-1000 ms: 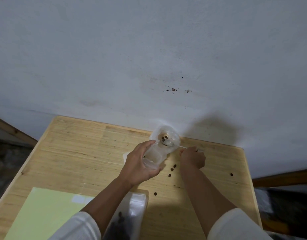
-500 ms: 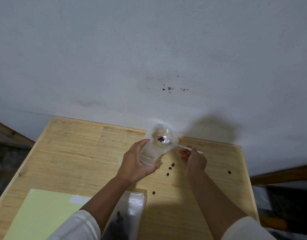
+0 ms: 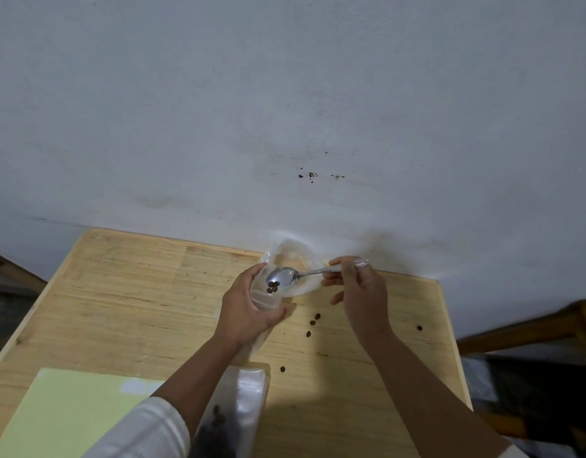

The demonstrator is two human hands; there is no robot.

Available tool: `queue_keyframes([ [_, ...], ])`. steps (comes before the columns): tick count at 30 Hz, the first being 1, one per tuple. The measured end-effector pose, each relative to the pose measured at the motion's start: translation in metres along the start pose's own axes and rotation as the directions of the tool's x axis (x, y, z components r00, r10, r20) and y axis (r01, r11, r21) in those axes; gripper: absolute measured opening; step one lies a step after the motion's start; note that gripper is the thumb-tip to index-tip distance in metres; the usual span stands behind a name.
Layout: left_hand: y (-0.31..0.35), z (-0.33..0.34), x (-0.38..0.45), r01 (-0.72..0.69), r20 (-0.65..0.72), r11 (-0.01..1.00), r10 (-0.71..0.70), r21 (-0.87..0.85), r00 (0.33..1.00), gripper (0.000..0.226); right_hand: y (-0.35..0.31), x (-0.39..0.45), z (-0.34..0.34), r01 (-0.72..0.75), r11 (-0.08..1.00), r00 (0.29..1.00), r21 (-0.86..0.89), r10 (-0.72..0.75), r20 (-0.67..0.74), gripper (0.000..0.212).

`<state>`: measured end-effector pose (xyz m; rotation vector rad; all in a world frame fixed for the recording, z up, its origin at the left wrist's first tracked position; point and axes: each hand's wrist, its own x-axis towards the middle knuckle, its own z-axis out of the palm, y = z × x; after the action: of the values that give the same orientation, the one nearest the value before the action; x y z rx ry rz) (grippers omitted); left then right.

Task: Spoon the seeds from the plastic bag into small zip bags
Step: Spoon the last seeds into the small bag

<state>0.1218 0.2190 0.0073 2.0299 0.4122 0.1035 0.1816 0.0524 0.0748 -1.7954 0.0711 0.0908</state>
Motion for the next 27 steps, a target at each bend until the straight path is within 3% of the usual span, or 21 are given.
queue_keyframes([
  [5,-0.001,-0.002,-0.002,0.016,-0.009,0.999,-0.017,-0.039,1.0,0.103,0.001,-0.004,-0.002,0.056,0.997,0.998,-0.056,-0.055,0.021,0.023],
  [14,-0.003,-0.005,-0.005,-0.002,-0.047,0.999,0.0,-0.048,0.999,0.093,0.029,-0.011,-0.035,-0.235,0.945,0.961,0.226,0.262,-0.094,0.012],
  [18,-0.004,-0.006,-0.008,-0.008,-0.053,0.999,0.006,-0.039,0.999,0.098,0.064,-0.027,-0.047,-0.335,0.922,0.923,0.193,0.362,-0.131,0.012],
  [22,-0.007,-0.005,-0.008,-0.021,-0.069,1.0,0.02,-0.015,0.997,0.087,0.092,-0.034,-0.053,-0.437,0.884,0.865,0.164,0.463,-0.191,0.014],
  [27,-0.007,-0.006,-0.008,-0.027,-0.076,1.0,0.027,-0.009,0.997,0.083,0.116,-0.024,-0.051,-0.505,0.863,0.833,0.03,0.496,-0.246,0.014],
])
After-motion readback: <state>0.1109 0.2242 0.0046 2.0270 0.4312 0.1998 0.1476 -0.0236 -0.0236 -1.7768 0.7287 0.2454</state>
